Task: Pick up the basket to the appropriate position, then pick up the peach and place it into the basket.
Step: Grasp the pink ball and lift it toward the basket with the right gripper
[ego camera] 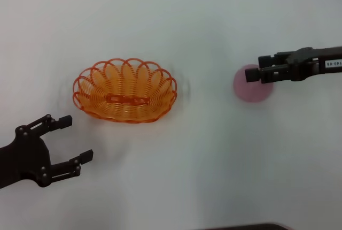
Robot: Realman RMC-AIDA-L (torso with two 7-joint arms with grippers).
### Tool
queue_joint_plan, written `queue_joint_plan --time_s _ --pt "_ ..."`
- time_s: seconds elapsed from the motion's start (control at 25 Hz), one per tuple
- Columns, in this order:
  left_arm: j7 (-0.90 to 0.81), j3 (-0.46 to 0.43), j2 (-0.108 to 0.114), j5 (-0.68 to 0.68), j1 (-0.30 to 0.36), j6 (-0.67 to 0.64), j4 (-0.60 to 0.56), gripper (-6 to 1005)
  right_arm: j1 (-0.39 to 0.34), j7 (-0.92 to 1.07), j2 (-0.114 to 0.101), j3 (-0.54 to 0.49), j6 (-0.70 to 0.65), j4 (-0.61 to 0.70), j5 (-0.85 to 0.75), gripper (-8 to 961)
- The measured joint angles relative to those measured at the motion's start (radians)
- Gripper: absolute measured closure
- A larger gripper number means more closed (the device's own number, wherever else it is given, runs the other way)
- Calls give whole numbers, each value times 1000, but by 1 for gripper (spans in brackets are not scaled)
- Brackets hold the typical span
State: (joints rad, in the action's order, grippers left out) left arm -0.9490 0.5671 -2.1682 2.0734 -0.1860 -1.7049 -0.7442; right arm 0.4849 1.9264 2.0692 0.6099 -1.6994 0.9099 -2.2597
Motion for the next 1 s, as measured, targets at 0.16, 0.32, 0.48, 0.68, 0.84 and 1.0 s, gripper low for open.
queue_joint_plan --time_s 0.16,0.32,0.48,0.68,0.84,1.0 --pt "0 5 1 4 -7 -2 -7 138 50 59 5 10 -11 72 -111 60" --pt "0 8 1 10 -7 0 -14 138 73 118 8 32 -4 137 -156 39" --pt "0 10 1 12 -7 0 -14 138 99 170 9 57 25 151 -239 10" --pt "0 22 0 15 -11 6 -22 138 117 205 13 114 50 153 -281 22" --pt "0 24 -1 18 -12 6 -26 138 128 230 16 166 69 160 -310 31" --pt "-1 24 -1 23 -11 7 -26 138 146 251 17 213 87 166 -361 41"
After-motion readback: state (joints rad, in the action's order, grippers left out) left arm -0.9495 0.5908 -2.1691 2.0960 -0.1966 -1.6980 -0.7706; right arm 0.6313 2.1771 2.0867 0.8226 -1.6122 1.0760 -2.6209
